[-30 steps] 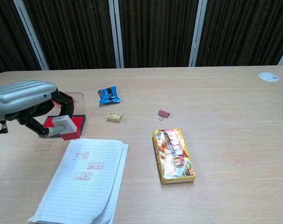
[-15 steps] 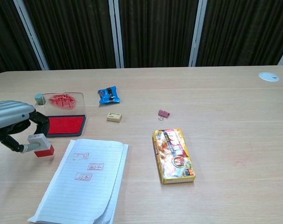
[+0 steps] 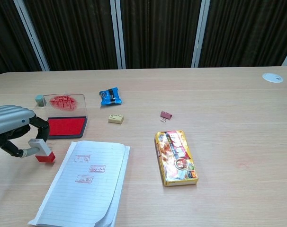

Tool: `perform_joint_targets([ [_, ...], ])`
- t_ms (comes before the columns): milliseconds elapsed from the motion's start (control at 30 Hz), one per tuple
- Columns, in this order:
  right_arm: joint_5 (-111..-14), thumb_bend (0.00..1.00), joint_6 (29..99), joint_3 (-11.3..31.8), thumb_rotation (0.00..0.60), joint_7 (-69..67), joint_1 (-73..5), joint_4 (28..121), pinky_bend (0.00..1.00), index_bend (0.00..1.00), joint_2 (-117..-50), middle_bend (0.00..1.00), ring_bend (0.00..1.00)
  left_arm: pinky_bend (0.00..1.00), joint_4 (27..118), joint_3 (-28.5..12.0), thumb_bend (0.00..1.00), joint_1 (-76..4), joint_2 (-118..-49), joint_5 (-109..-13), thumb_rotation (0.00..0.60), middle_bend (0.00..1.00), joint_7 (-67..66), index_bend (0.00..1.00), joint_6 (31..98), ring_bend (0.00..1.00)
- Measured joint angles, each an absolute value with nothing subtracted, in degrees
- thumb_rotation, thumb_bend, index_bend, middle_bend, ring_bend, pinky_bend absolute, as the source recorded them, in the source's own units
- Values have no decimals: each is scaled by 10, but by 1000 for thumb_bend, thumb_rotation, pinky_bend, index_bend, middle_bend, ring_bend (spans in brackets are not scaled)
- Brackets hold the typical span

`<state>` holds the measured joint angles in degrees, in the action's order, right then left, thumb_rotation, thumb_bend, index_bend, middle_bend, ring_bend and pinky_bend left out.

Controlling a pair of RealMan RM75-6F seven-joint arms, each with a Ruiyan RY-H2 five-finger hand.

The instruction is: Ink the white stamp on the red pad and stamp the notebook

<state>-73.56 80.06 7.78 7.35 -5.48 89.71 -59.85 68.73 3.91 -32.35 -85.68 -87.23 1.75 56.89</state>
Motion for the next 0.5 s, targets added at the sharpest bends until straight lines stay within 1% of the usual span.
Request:
perform_joint_targets([
  [200, -734, 0, 799, 78, 600, 74, -55, 897, 0, 0, -599, 0, 0, 857, 685, 38, 359, -320, -859, -872, 600, 493, 4, 482, 572, 819],
  [500, -734, 0, 798, 77, 600, 74, -55, 897, 0, 0, -599, 0, 0, 854, 689, 38, 342, -319, -859, -868, 600, 454, -10, 446, 566, 816],
])
